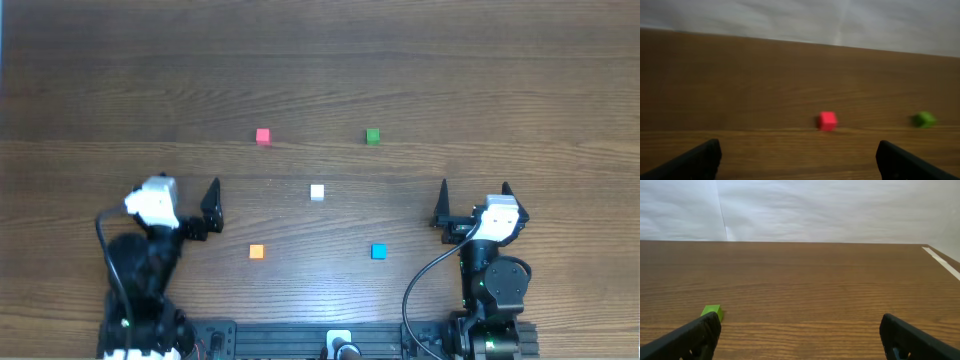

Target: Stack Cubes

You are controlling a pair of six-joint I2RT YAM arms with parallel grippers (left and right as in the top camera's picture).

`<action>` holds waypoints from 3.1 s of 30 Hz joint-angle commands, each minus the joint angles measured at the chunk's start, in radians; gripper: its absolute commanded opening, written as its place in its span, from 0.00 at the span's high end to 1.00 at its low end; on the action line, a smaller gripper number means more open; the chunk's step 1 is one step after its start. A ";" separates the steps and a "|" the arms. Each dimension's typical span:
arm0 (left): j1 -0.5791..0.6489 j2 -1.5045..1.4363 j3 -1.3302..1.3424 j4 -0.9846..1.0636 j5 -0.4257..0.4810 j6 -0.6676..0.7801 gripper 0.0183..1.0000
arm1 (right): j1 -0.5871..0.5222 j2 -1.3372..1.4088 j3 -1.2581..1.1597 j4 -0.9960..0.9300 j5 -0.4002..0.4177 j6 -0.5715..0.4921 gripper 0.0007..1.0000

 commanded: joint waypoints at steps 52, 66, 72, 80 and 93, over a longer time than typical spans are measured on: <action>-0.329 1.769 1.381 -0.770 -0.209 -0.222 0.53 | -0.008 -0.003 -0.006 -0.002 -0.009 0.000 0.01; -0.351 1.730 1.395 -0.818 -0.192 -0.254 0.98 | -0.008 -0.003 -0.006 -0.002 -0.009 0.000 0.01; -0.372 1.587 1.395 -0.875 -0.144 -0.316 0.98 | -0.008 -0.003 -0.006 -0.002 -0.009 0.000 0.01; -0.511 1.400 1.395 -1.012 -0.185 -0.456 0.98 | -0.008 -0.003 -0.006 -0.002 -0.009 0.000 0.01; -0.793 1.426 1.256 -0.948 -0.262 -0.672 0.98 | -0.008 -0.003 -0.006 -0.002 -0.009 0.000 0.01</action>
